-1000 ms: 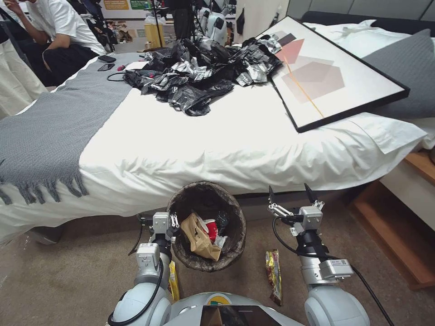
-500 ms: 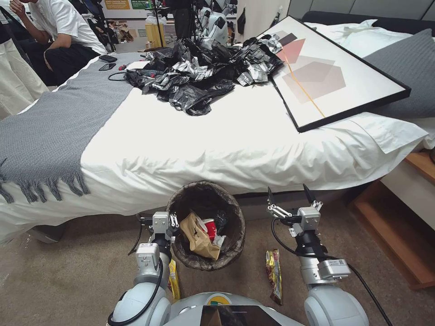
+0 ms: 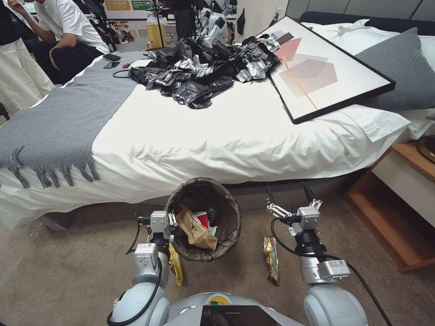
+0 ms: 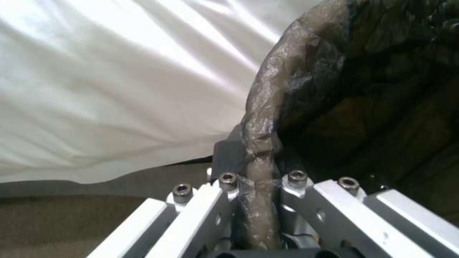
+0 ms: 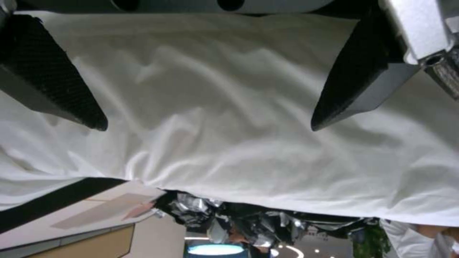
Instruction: Pick up the trash bin, then pick up the garbage from the floor and place it into the trash bin.
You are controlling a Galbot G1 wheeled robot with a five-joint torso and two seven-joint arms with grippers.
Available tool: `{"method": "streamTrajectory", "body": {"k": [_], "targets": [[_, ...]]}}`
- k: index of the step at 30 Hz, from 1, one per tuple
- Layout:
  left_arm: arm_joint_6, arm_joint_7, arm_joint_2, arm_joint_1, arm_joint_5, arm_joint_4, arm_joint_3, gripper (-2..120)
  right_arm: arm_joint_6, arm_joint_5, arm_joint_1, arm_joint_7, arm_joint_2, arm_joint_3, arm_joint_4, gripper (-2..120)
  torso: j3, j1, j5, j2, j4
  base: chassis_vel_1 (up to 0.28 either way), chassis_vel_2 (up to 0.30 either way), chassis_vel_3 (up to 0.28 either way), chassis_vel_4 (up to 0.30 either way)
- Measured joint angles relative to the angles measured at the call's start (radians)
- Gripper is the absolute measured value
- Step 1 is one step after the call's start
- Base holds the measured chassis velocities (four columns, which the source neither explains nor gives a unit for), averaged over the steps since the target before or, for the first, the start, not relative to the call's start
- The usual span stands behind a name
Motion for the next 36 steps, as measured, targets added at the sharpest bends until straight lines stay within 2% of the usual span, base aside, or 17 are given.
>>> {"method": "streamTrajectory", "body": {"k": [14,17,18,19,20,23,25,28,29,31,32,34,36], "targets": [[0.0,0.003,0.0,0.0,-0.002,0.0,0.004,2,0.048,-0.017,0.025,-0.018,-0.006,0.014,-0.021,100,0.0,0.0,-0.0003,0.0,-0.0003,0.0,0.0,0.0,0.0],[0.0,0.004,0.0,0.001,-0.003,0.0,0.005,2,0.034,-0.016,0.041,-0.007,-0.014,0.009,-0.024,100,0.0,0.0,-0.0004,0.0,-0.0006,0.0,0.0,0.0,0.0],[0.0,0.004,0.0,0.001,-0.003,0.0,0.005,2,0.003,-0.002,0.059,0.013,-0.021,0.002,-0.025,100,0.0,0.0,-0.0003,0.0,-0.0004,0.0,0.0,0.0,0.0],[0.0,0.005,0.0,0.001,-0.003,0.0,0.005,2,-0.072,0.037,0.088,0.036,-0.037,-0.006,-0.028,100,0.0,0.0,-0.0004,0.0,-0.0003,0.0,0.0,0.0,0.0],[0.0,0.005,0.0,0.001,-0.003,0.0,0.005,2,-0.072,0.037,0.088,0.036,-0.037,-0.006,-0.028,100,0.0,0.0,-0.0004,0.0,-0.0003,0.0,0.0,0.0,0.0],[0.0,0.005,0.0,0.001,-0.003,0.0,0.006,2,-0.269,0.143,0.127,0.081,-0.076,-0.02,-0.044,100,0.0,0.0,-0.0003,0.0,-0.0003,0.0,0.0,0.0,0.0],[0.0,0.005,0.0,0.001,-0.003,0.0,0.006,2,-0.291,0.155,0.129,0.085,-0.081,-0.023,-0.049,100,0.0,0.0,-0.0003,0.0,-0.0003,0.0,0.0,0.0,0.0],[0.0,0.006,0.0,0.001,-0.004,0.0,0.006,2,-0.448,0.258,0.141,0.12,-0.143,-0.048,-0.11,100,0.0,0.0,-0.0003,0.0,-0.0005,0.0,0.0,0.0,0.0],[0.0,0.006,0.0,0.001,-0.004,0.0,0.006,2,-0.448,0.258,0.141,0.12,-0.143,-0.048,-0.11,100,0.0,0.0,-0.0003,0.0,-0.0005,0.0,0.0,0.0,0.0],[0.0,0.006,0.0,0.001,-0.004,0.0,0.006,2,-0.548,0.358,0.161,0.144,-0.194,-0.065,-0.165,100,0.0,0.0,-0.0002,0.0,-0.0003,0.0,0.0,0.0,0.0],[0.0,0.006,0.0,0.001,-0.004,0.0,0.006,2,-0.548,0.358,0.161,0.144,-0.194,-0.065,-0.165,100,0.0,0.0,-0.0002,0.0,-0.0003,0.0,0.0,0.0,0.0],[0.0,0.006,0.0,0.001,-0.004,0.0,0.007,2,-0.623,0.436,0.173,0.153,-0.244,-0.077,-0.217,100,0.0,0.0,-0.0002,0.0,-0.0003,0.0,0.0,0.0,0.0],[0.0,0.006,0.0,0.001,-0.004,0.0,0.007,2,-0.645,0.452,0.178,0.153,-0.266,-0.085,-0.256,100,0.0,0.0,-0.0003,0.0,-0.0004,0.0,0.0,0.0,0.0]]}}
